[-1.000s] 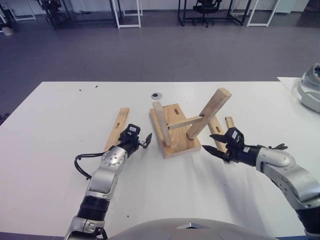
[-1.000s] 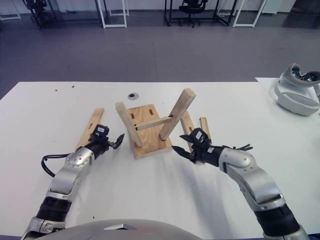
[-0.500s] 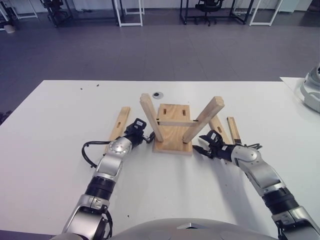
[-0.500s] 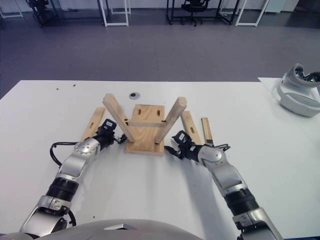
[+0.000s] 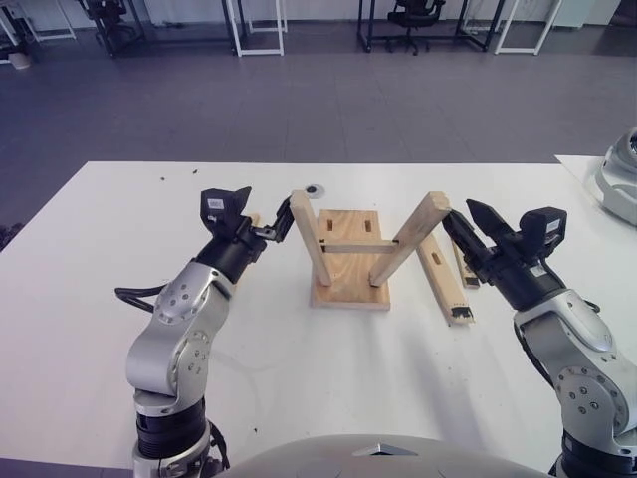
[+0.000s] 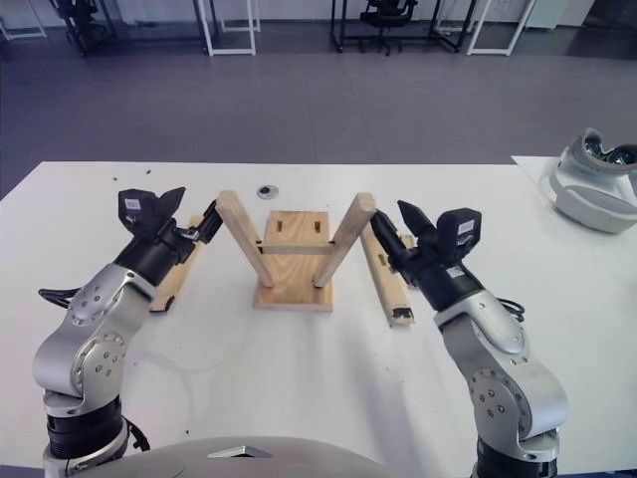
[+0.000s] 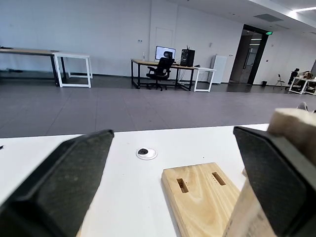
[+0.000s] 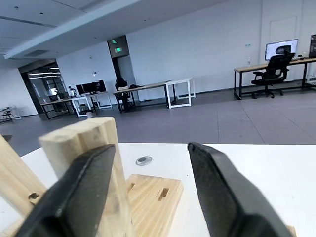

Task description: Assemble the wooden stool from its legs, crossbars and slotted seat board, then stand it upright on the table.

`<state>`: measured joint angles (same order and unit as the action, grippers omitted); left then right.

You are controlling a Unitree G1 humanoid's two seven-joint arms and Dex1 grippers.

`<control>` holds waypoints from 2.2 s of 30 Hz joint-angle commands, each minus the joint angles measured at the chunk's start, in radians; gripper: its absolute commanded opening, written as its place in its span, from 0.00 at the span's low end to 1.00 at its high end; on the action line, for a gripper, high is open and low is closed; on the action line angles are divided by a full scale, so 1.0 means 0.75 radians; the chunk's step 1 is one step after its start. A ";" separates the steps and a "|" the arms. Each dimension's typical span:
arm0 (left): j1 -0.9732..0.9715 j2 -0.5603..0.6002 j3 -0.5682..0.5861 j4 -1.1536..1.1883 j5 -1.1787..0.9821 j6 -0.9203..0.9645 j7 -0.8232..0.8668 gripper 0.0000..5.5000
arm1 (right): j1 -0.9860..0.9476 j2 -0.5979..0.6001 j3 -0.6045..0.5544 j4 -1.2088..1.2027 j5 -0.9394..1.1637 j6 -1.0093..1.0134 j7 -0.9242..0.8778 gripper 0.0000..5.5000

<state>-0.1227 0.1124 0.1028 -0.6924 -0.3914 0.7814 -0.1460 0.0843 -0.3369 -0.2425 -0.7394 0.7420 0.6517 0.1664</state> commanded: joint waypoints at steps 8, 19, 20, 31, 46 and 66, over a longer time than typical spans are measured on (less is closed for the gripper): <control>-0.031 -0.066 -0.210 -0.026 -0.045 0.107 0.063 0.81 | -0.205 -0.091 0.291 -0.095 -0.105 0.172 -0.003 0.50; 0.057 0.292 0.045 0.239 0.011 -0.202 -0.231 0.81 | -0.257 -0.066 -0.015 0.145 -0.042 0.045 0.049 0.50; -0.022 0.349 0.098 0.310 0.014 -0.250 -0.269 0.81 | -0.320 -0.074 -0.043 0.178 -0.030 0.021 0.060 0.50; -0.418 0.272 0.040 0.567 -0.259 -0.273 -0.379 0.81 | -0.592 -0.071 0.142 0.330 0.049 0.106 0.113 0.50; -0.538 0.263 0.190 0.625 -0.410 -0.447 -0.429 0.81 | -0.728 -0.099 0.033 0.497 0.177 0.069 0.243 0.50; 0.364 0.716 0.078 0.636 -0.012 -0.806 -1.050 0.81 | -0.365 -0.316 0.517 0.593 -0.214 -0.254 1.073 0.50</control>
<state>0.1249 0.6386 0.1913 -0.1810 -0.4186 0.1862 -0.9180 -0.2173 -0.5531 0.1185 -0.2301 0.5550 0.4192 0.9457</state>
